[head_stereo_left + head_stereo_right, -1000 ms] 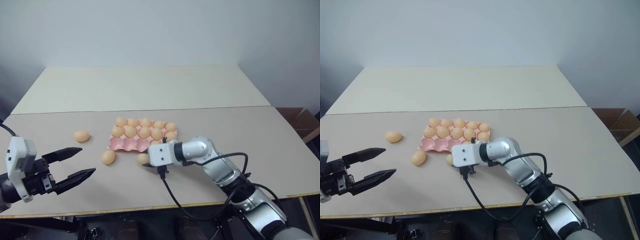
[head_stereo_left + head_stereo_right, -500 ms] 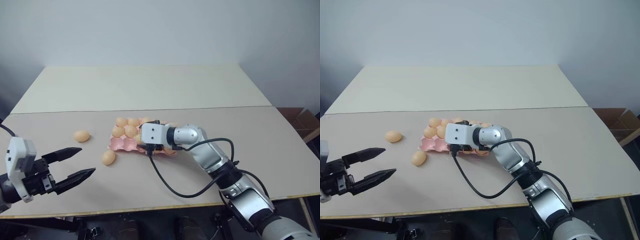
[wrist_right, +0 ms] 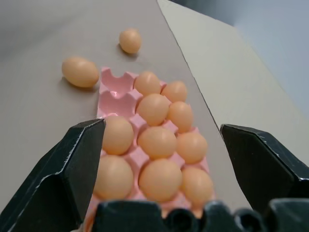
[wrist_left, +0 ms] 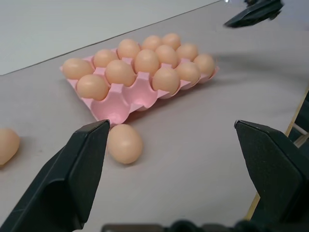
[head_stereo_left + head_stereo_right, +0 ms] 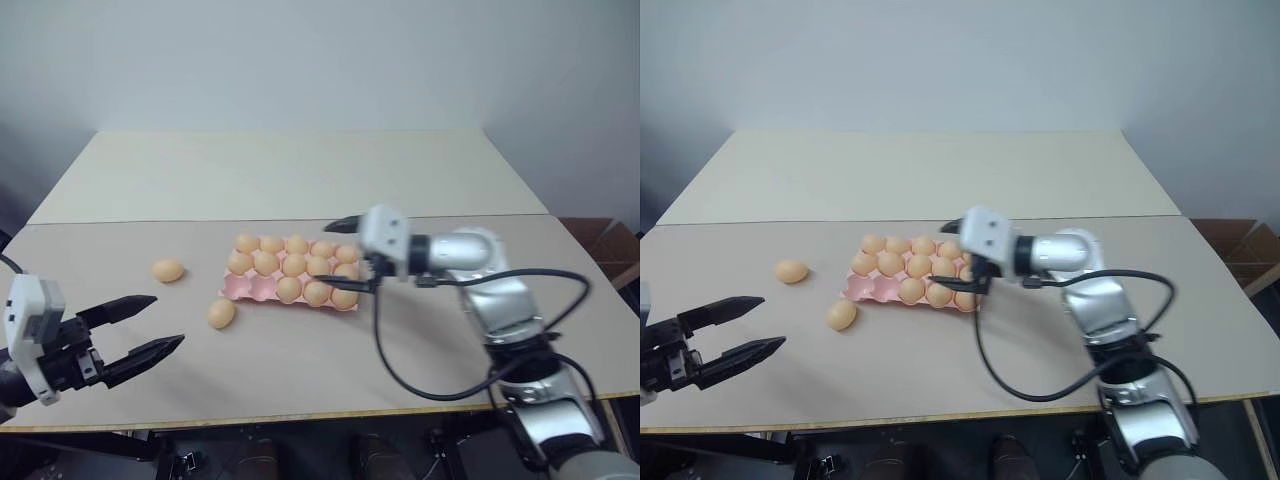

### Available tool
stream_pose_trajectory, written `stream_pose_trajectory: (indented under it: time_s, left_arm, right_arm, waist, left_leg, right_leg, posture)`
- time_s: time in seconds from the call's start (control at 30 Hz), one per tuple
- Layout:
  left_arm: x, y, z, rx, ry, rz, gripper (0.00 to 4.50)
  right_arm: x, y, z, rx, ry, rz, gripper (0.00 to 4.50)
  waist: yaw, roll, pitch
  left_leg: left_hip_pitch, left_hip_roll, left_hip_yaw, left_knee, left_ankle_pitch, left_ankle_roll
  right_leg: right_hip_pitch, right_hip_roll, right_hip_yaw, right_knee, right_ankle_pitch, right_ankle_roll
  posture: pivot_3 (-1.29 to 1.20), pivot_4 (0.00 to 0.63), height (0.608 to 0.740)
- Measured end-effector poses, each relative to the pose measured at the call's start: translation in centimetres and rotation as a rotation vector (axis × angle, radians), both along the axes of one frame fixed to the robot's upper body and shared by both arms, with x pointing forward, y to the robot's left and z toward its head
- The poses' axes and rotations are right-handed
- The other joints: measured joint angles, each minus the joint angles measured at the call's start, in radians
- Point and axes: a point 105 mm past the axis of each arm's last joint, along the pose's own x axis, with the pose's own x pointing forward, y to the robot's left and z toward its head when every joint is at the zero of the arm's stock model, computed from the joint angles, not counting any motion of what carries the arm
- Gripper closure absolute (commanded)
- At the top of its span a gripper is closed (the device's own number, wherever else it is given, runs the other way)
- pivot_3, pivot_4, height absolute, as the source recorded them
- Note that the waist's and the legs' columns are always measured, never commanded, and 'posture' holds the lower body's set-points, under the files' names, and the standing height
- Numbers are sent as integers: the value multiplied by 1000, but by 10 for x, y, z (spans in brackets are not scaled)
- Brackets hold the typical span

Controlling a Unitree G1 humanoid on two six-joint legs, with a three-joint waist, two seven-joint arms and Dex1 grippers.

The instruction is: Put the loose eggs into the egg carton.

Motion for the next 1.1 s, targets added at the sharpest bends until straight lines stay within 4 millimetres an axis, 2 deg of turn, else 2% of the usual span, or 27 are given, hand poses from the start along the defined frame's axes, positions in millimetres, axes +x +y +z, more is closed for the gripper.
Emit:
stream_pose_trajectory:
  time_s: [0.17, 0.27, 0.33, 0.6, 0.83, 0.93, 1.1]
  left_arm:
    - [-1, 1, 0, 11, -4, -4, 0]
    - [-1, 2, -2, 19, 4, -2, 0]
    - [0, 2, -2, 19, 6, -2, 0]
    - [6, 5, -10, 33, 28, 37, 0]
    - [17, 26, -45, 95, 171, 260, 0]
    - [21, 21, -54, 45, 186, 272, 0]
    - [47, -1, -57, -14, 146, 251, 0]
  right_arm:
    - [-20, -57, -23, -46, 157, -19, 32]
    - [-31, -83, -23, -37, 205, -46, 32]
    - [-37, -91, -19, -12, 213, -67, 32]
    - [-50, -80, -4, 55, 190, -59, 32]
    - [-56, -74, 3, 47, 171, -37, 32]
    - [-56, -73, 3, 47, 166, -40, 32]
    - [-58, -69, 3, 39, 158, -29, 32]
  waist:
    - [0, 0, 0]
    - [-2, 0, 0]
    - [-3, 0, 0]
    - [0, 0, 0]
    - [1, 0, 0]
    - [1, -1, 0]
    - [14, -1, -1]
  left_leg:
    - [1, 0, 0, 0, 0, 0]
    - [3, 0, 1, 0, 0, 0]
    - [3, 1, 1, 0, 0, 0]
    - [3, 0, 1, 0, 0, 0]
    - [2, 0, 1, 0, 0, 0]
    - [2, 0, 1, 0, 0, 0]
    - [3, 0, 0, 1, 0, 0]
  right_leg:
    - [0, 0, 1, 1, -2, -3]
    - [1, 1, 2, 1, -2, -3]
    - [1, 1, 2, 1, -2, -3]
    - [1, 1, 3, 1, -2, -3]
    - [1, 0, 3, 0, -2, -2]
    - [1, 0, 3, 1, -1, -2]
    - [4, 1, 2, 0, -1, -2]
  posture:
    - [0, 150, 740]
    - [0, 150, 740]
    - [0, 150, 740]
    - [0, 150, 740]
    - [0, 150, 740]
    - [0, 150, 740]
    - [0, 150, 740]
